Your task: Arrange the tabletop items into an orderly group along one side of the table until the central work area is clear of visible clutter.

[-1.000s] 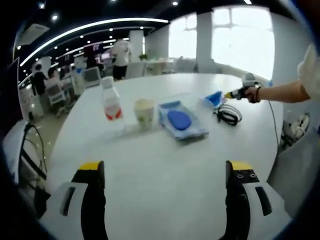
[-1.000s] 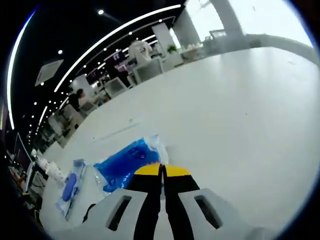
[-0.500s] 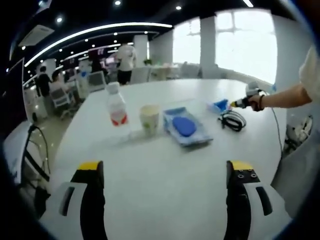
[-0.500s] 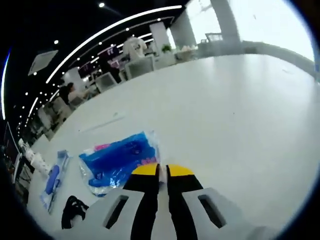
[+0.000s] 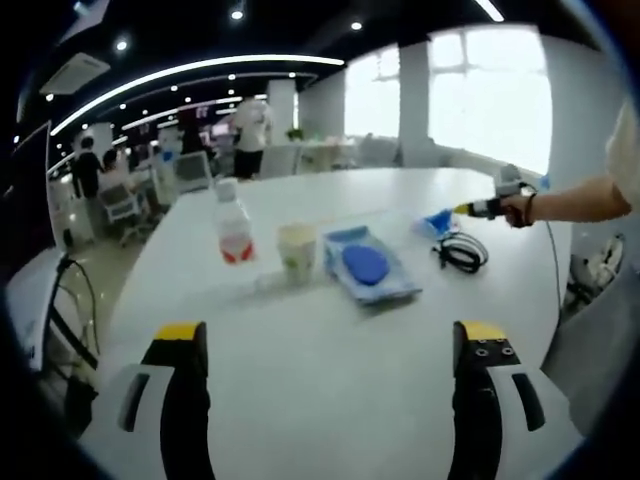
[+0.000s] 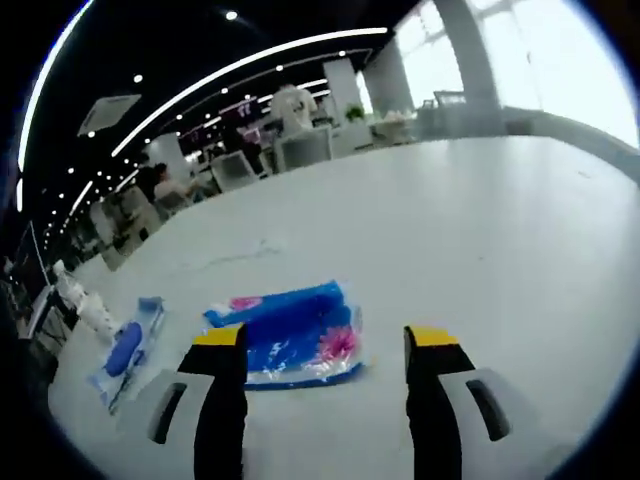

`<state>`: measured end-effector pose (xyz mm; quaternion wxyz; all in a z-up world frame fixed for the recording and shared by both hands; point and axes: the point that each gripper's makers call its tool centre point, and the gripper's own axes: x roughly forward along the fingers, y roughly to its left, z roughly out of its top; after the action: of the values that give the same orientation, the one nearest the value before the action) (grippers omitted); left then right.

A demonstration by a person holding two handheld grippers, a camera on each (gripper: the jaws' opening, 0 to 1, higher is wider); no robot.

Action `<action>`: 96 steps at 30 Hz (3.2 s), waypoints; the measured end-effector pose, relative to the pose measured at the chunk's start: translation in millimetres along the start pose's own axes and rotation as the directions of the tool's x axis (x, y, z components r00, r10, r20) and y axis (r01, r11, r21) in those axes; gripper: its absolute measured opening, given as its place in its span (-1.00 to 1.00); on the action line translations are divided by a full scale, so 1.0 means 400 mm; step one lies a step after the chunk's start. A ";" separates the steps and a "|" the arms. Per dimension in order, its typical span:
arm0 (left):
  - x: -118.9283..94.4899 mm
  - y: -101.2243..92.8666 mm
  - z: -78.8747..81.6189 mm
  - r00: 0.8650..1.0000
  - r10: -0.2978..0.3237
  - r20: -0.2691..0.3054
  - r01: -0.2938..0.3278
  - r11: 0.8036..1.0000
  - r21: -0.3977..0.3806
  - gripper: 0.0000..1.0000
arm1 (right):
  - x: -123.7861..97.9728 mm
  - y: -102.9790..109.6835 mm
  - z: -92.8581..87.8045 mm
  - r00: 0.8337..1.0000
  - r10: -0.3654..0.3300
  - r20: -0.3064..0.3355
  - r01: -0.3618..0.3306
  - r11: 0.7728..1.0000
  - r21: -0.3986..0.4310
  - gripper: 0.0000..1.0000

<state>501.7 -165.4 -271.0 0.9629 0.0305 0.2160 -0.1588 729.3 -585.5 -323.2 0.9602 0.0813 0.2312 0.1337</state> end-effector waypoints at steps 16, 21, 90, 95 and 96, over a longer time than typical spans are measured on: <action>-0.002 -0.060 0.039 0.995 -0.075 0.064 0.075 0.997 -0.001 0.98 | -0.190 0.274 -0.022 0.955 0.294 0.023 -0.288 0.946 -0.149 0.99; -0.002 -0.064 0.030 0.996 -0.075 0.047 0.074 0.997 0.014 0.98 | -0.246 0.368 -0.053 0.931 0.364 -0.003 -0.358 0.912 -0.200 0.99; 0.186 -0.224 0.019 0.977 -0.176 -0.119 0.161 0.979 -0.124 0.84 | -0.189 0.535 -0.020 0.801 0.577 -0.159 -0.593 0.725 -0.351 0.97; 0.200 -0.226 0.003 0.976 -0.170 -0.138 0.148 0.977 -0.154 0.83 | -0.152 0.534 -0.032 0.793 0.575 -0.203 -0.606 0.708 -0.362 0.97; 0.203 -0.227 0.001 0.975 -0.170 -0.141 0.147 0.976 -0.163 0.83 | -0.145 0.534 -0.032 0.793 0.573 -0.207 -0.606 0.707 -0.364 0.98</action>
<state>542.4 -275.4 -304.1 0.9271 -0.0479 0.3028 -0.2155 626.8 -398.1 -263.5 0.8517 -0.0587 0.1967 0.4821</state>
